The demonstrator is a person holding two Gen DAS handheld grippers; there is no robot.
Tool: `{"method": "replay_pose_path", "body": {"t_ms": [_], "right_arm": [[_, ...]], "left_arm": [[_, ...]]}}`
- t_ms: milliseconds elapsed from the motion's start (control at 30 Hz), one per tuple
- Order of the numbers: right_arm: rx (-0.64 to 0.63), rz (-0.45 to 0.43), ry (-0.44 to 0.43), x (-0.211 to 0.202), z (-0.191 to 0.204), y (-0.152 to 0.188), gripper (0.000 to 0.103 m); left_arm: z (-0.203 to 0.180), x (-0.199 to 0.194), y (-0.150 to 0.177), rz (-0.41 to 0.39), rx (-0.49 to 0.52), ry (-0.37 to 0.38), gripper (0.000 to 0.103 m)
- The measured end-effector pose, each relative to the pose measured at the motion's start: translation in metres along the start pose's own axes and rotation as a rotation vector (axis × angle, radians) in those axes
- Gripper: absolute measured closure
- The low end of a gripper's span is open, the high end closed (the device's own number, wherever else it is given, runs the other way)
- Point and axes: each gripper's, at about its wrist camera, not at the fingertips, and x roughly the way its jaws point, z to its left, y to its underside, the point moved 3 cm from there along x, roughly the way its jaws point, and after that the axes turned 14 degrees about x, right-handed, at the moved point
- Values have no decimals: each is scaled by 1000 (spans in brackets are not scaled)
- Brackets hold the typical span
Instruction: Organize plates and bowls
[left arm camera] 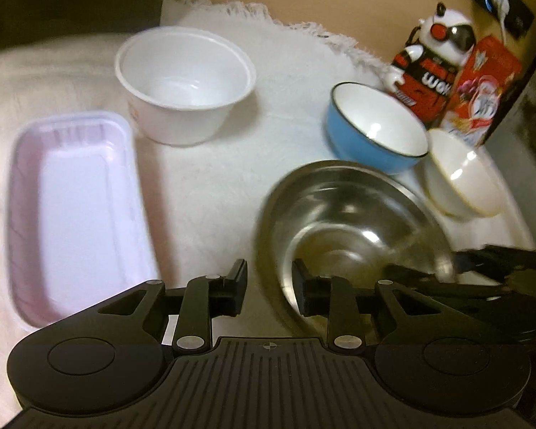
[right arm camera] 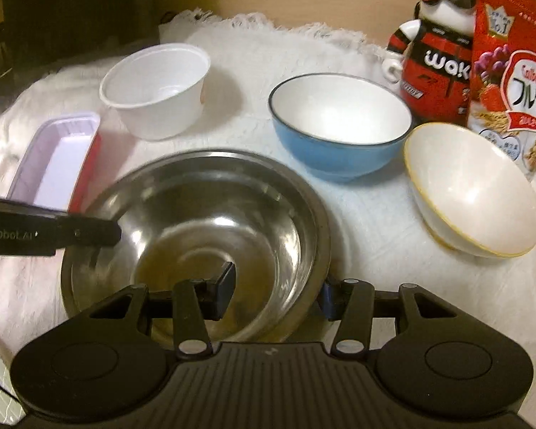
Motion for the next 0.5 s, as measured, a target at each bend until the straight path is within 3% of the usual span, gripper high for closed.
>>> {"method": "replay_pose_path", "body": {"t_ms": [267, 500], "right_arm": [[-7, -74, 44, -14, -6, -2, 53], [117, -27, 49, -2, -28, -11, 47]], "left_arm": [[9, 9, 0, 26, -37, 13, 52], [18, 41, -2, 101, -148, 101, 57]]}}
